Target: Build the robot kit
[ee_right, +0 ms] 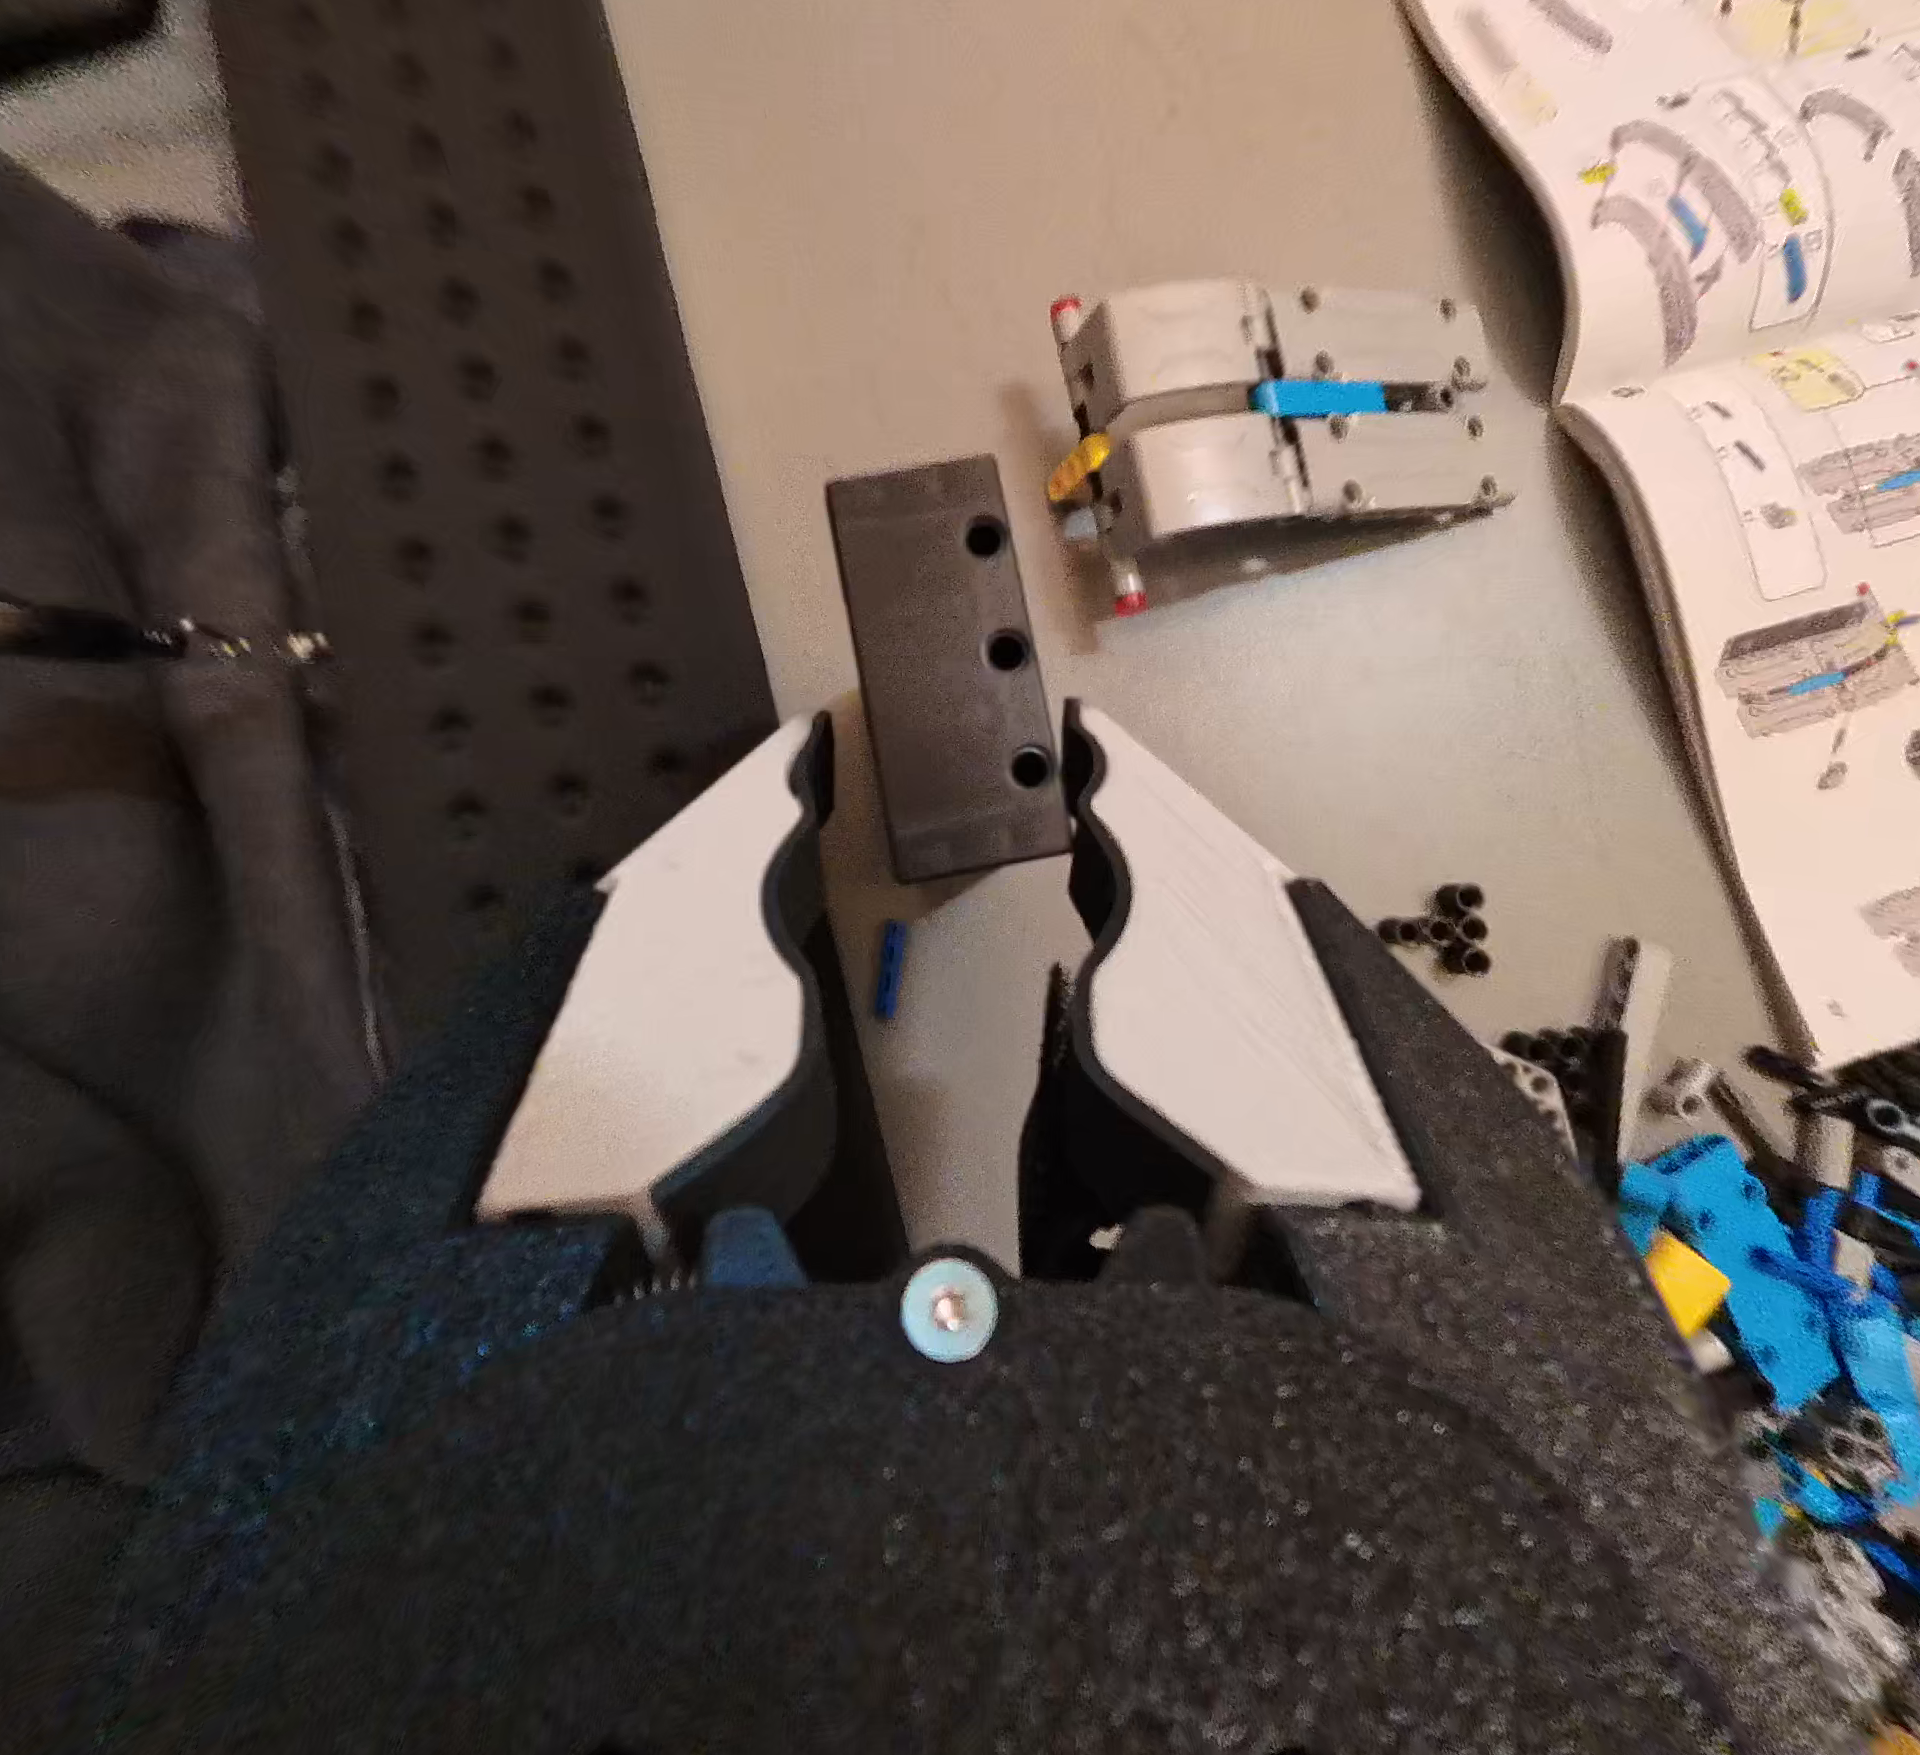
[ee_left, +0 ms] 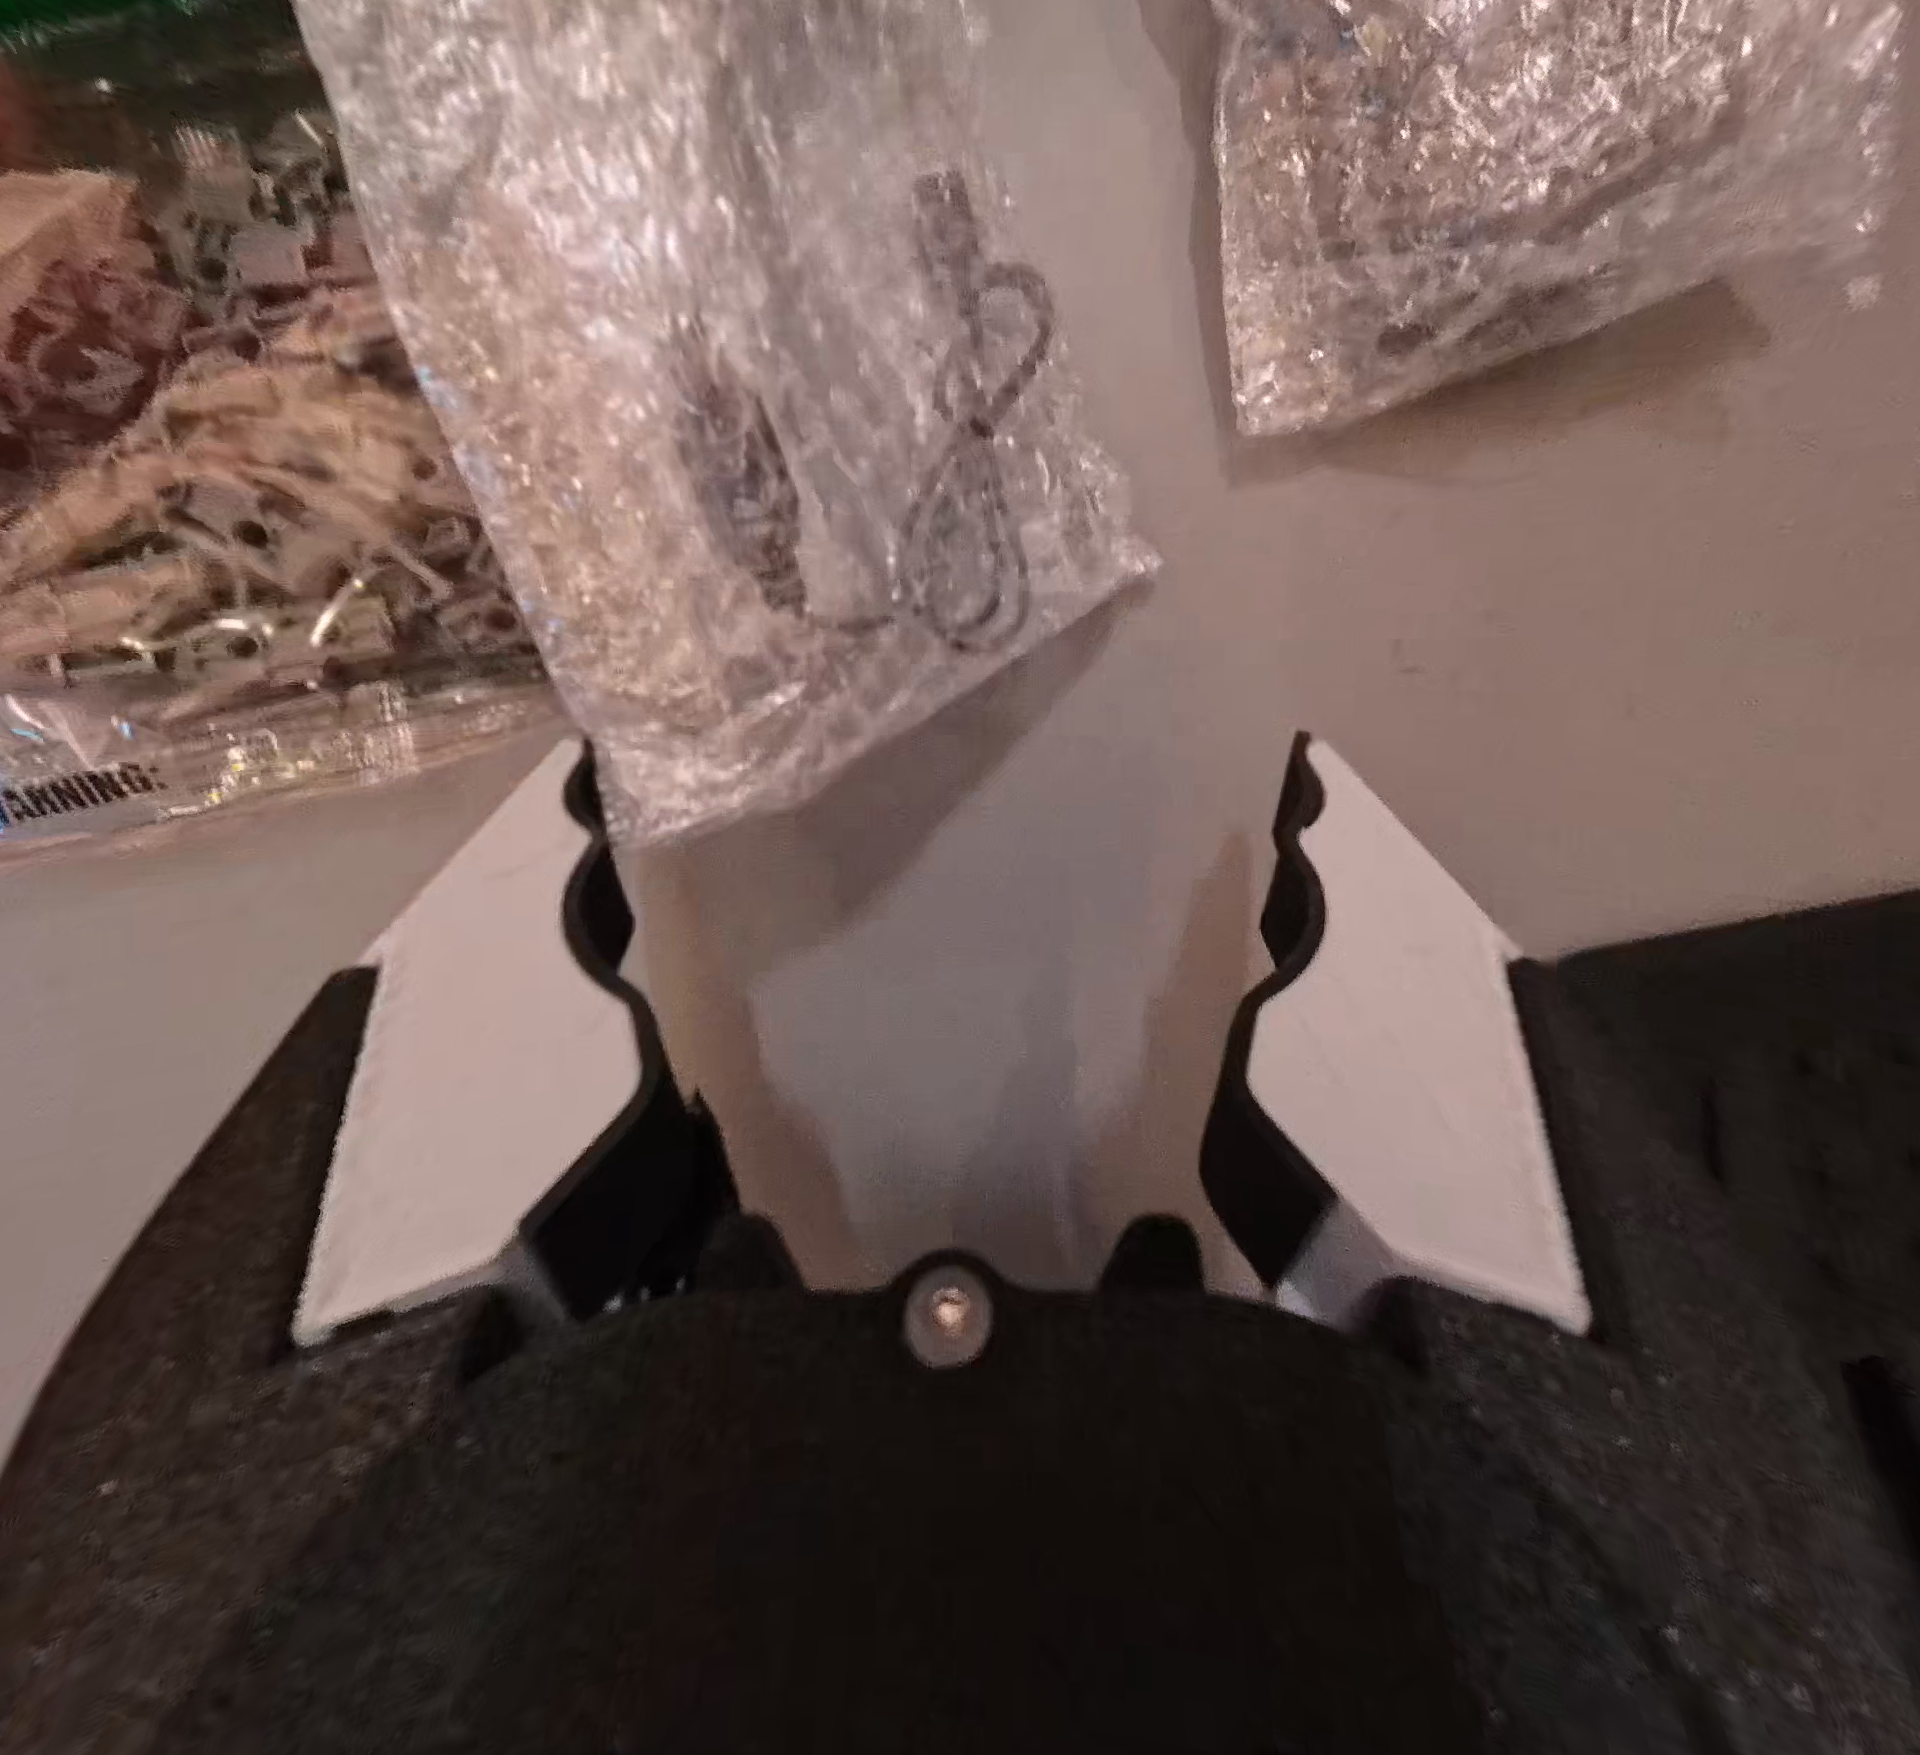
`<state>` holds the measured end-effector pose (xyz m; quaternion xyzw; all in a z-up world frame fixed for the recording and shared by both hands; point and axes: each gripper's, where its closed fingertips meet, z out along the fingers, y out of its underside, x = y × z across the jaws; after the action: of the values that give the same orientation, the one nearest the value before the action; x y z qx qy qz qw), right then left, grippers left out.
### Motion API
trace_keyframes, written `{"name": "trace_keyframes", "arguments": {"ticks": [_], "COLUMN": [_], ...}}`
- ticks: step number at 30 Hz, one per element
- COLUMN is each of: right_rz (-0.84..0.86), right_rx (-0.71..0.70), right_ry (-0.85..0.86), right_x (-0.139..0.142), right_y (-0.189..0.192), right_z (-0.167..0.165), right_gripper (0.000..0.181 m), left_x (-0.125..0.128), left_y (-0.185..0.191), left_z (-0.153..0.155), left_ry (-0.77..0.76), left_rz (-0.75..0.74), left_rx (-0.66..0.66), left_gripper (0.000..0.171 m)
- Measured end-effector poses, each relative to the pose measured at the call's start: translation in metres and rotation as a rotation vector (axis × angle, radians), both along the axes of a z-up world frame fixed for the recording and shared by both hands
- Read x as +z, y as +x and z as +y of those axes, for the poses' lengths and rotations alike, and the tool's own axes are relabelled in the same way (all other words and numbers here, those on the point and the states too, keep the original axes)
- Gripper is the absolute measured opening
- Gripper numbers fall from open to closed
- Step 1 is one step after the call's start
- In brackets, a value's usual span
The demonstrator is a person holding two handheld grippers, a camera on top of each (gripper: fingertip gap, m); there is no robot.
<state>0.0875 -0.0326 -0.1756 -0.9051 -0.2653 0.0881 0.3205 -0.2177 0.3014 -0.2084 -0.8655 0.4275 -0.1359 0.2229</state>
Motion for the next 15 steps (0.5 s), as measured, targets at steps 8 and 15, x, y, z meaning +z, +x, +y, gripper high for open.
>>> {"name": "trace_keyframes", "arguments": {"ticks": [8, 15], "right_rz": [-0.461, -0.817], "right_rx": [0.146, 0.266], "right_ry": [0.290, 0.599], "right_x": [0.009, 0.039], "right_y": [0.013, -0.011], "right_z": [0.012, 0.024], "right_gripper": [0.025, 0.025], "left_x": [0.010, 0.097], "left_y": [-0.092, -0.042], "left_z": [-0.049, -0.101], "left_ry": [-0.032, 0.169], "left_rz": [0.169, -0.025], "left_rx": [0.182, 0.165], "left_gripper": [0.121, 0.077]}}
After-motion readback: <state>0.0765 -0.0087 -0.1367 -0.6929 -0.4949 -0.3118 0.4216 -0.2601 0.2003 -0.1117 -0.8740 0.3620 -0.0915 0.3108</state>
